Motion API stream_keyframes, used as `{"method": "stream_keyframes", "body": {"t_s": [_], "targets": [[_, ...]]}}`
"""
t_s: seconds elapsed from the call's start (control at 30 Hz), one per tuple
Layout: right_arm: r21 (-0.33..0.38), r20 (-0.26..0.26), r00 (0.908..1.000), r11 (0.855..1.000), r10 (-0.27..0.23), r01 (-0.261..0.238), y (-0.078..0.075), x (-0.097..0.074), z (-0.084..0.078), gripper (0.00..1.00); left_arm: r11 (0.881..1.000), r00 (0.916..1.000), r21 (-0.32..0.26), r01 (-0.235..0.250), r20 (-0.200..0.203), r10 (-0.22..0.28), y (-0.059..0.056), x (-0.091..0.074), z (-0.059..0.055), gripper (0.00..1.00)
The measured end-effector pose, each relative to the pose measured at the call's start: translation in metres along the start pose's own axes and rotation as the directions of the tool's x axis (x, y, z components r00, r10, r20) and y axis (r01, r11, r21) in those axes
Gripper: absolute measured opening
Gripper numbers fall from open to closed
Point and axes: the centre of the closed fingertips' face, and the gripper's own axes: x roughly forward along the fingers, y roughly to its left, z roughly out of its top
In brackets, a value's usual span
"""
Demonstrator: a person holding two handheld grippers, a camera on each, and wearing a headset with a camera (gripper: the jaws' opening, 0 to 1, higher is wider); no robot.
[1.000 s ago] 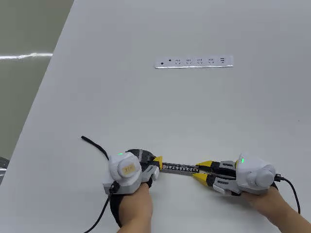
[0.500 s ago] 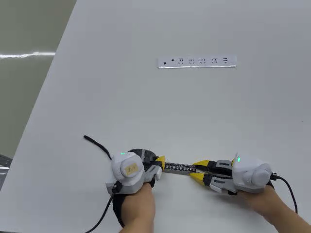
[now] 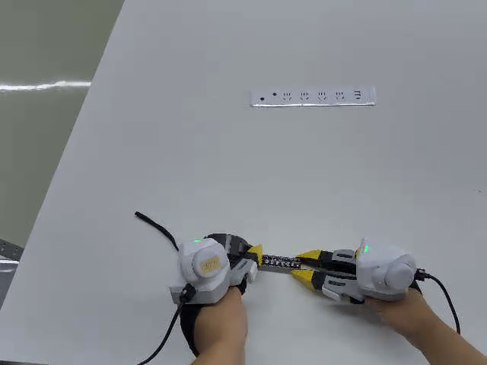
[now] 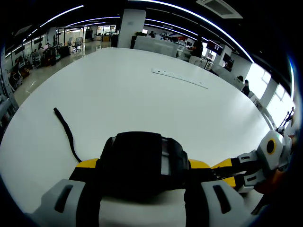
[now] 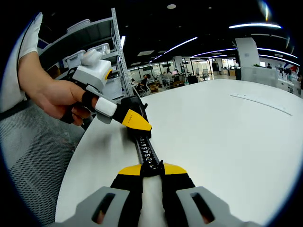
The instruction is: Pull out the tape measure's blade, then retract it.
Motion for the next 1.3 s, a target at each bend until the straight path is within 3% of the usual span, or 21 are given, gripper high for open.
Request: {"method": "stream_keyframes", "body": {"t_s": [0.63,1.3], "targets": [[-0.019,-0.002,0.9997,1.0,0.025,-0.025,0.007,0.024,0.006,0.14,1.0,1.0,-0.007,0.004,-0.002,-0.004,0.001,0.001,0.0,0.7],[-0.036,-0.008,0.999,0.998,0.045,-0.045,0.01,0.036,0.012,0.13,1.0,1.0,-0.022,0.007,-0.004,-0.007,0.001,0.001,-0.001,0.7]]}}
